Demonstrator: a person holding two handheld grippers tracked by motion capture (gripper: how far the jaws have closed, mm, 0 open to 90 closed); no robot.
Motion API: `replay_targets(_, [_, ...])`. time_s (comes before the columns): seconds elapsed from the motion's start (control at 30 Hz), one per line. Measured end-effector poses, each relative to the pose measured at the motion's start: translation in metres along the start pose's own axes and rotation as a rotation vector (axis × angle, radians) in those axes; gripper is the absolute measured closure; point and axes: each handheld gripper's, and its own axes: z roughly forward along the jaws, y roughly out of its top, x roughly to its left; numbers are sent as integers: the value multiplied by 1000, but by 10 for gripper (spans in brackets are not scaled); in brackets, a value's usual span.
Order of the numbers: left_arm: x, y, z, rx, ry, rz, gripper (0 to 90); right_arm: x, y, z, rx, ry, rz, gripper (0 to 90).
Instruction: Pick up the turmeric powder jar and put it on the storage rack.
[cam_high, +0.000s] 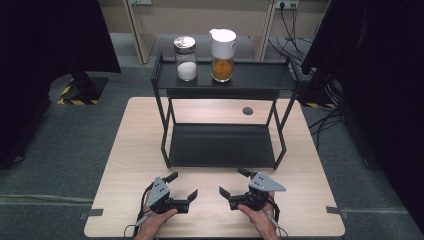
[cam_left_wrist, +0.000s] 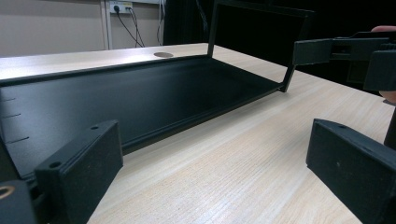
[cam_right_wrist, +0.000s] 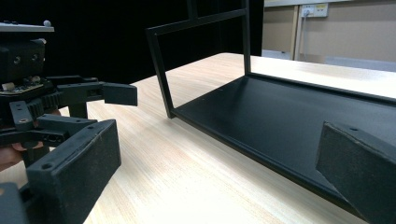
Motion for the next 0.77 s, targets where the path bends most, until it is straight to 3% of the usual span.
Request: replay_targets(0.77, [0,0,0,2,5,0,32,-1,-1,1,4,1,10,6])
